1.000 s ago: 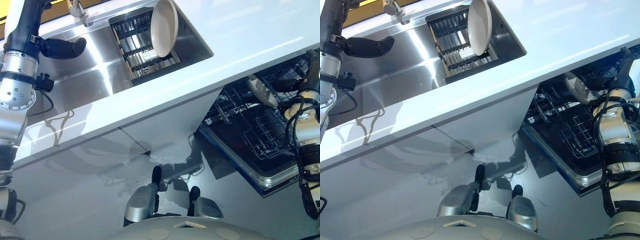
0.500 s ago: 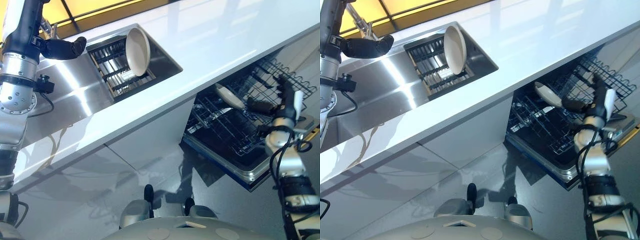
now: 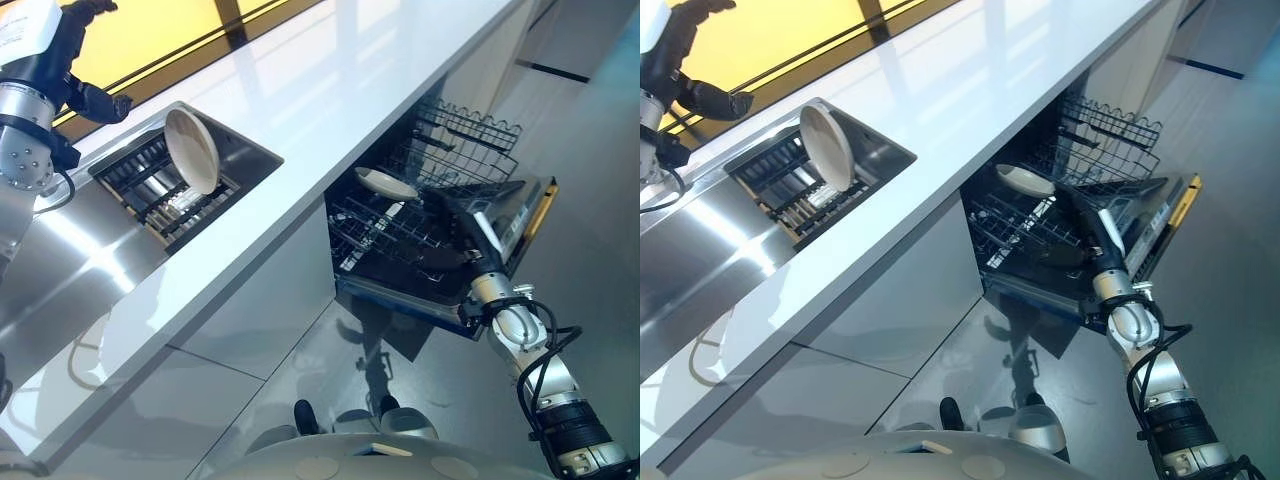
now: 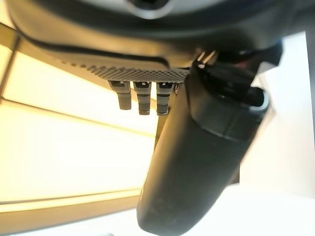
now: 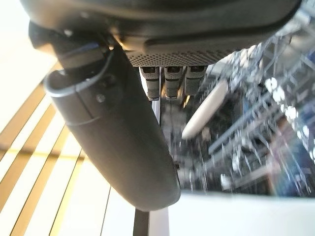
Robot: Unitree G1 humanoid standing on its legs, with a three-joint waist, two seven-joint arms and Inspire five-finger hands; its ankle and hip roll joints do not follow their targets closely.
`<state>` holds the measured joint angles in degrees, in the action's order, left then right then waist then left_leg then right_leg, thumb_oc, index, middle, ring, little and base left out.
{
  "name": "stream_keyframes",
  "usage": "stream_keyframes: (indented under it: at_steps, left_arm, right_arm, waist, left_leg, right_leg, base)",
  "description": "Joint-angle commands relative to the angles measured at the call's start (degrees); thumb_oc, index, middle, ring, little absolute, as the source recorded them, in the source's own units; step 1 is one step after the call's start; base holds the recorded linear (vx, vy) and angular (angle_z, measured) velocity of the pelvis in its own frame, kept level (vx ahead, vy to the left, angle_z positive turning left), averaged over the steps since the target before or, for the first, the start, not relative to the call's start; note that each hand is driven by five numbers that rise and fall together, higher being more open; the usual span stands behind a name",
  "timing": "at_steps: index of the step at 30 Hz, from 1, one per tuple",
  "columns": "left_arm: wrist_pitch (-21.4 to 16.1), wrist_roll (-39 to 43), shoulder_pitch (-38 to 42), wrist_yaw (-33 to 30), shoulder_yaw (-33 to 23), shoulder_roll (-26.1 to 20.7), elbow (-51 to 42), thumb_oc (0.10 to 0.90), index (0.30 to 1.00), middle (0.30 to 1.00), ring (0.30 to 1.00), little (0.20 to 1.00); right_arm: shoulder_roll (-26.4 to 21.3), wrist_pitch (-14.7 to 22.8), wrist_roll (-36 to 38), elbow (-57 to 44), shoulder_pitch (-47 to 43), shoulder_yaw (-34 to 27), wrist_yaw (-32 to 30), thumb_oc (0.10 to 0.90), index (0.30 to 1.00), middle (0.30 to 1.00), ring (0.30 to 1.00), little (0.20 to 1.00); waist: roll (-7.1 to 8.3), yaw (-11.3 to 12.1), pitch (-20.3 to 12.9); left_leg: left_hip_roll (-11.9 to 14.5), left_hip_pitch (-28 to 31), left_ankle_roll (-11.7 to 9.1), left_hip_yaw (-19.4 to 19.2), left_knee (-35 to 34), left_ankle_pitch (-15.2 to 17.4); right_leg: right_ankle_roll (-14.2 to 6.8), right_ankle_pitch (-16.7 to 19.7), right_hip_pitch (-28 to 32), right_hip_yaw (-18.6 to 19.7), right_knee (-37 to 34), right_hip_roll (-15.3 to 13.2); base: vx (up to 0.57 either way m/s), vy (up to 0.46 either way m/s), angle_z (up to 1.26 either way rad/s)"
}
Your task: Pick up plates and place into dishwasher.
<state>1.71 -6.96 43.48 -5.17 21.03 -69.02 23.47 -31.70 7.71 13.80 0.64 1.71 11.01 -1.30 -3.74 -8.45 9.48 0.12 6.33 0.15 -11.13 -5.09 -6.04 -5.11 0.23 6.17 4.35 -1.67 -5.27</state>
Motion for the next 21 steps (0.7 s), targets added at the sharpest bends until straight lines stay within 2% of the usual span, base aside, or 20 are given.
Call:
stream_keyframes:
  at_steps: [1, 5, 9, 16, 21]
  left_arm:
    - [0.5, -3.2, 10.8, -1.4, 1.7, -3.8, 7.0, 0.8, 0.9, 0.9, 0.9, 0.9]
    - [1.2, -4.1, 15.1, 0.8, 6.6, -3.8, 10.4, 0.8, 0.9, 0.9, 0.9, 0.9]
    - [3.8, -8.4, 17.1, 3.9, 10.3, -3.2, 12.2, 0.8, 0.9, 0.9, 0.9, 0.9]
    - [3.7, -14.6, 17.8, 5.6, 12.9, -4.3, 16.9, 0.8, 0.9, 0.9, 0.9, 0.9]
    - [3.3, -13.8, 16.7, 3.8, 11.9, -4.9, 19.2, 0.8, 0.9, 0.9, 0.9, 0.9]
  right_arm:
    - [-3.9, 5.1, 3.1, -6.8, -4.6, 1.5, 5.4, 0.8, 0.9, 0.9, 0.9, 0.9]
    - [-4.8, 3.5, 3.6, -5.9, -4.1, 3.7, 7.9, 0.8, 0.9, 0.9, 0.9, 0.9]
    - [-5.8, 3.3, 3.8, -5.6, -3.2, 4.6, 10.0, 0.8, 0.9, 0.9, 0.9, 0.9]
    - [-6.5, 2.0, 4.4, -7.3, -2.7, 6.2, 11.3, 0.8, 0.9, 0.9, 0.9, 0.9]
    - [-6.7, 2.1, 4.6, -7.5, -1.1, 6.6, 13.1, 0.8, 0.9, 0.9, 0.9, 0.9]
  waist:
    - [-0.6, -0.1, -4.8]
    - [-0.44, -0.4, -4.5]
    - [-0.01, -0.7, -3.9]
    - [0.3, -1.3, -2.7]
    - [0.72, -1.8, -2.1]
  left_leg:
    - [-4.7, 0.7, 2.6, -0.4, 5.9, 11.0]
    - [-4.9, 0.2, 2.9, -0.9, 6.7, 11.3]
    - [-5.3, -0.5, 3.4, -0.9, 7.4, 11.7]
    - [-5.8, -1.8, 3.9, -1.6, 9.3, 12.4]
    - [-6.0, -2.4, 4.0, -2.4, 10.7, 13.1]
  right_leg:
    - [-2.9, 1.3, -4.4, -2.8, 3.1, 1.0]
    - [-3.4, 1.7, -5.4, -2.4, 4.1, 0.6]
    - [-4.0, 2.6, -6.7, -2.1, 5.3, 0.2]
    - [-4.6, 3.4, -8.5, -1.1, 6.1, -0.3]
    - [-4.9, 3.8, -9.2, -0.2, 5.9, -0.5]
  base:
    - [0.01, 0.093, -0.23]
    - [0.01, 0.047, -0.14]
    - [0.03, 0.049, -0.16]
    - [0.04, 0.053, -0.16]
    - [0.07, 0.079, -0.08]
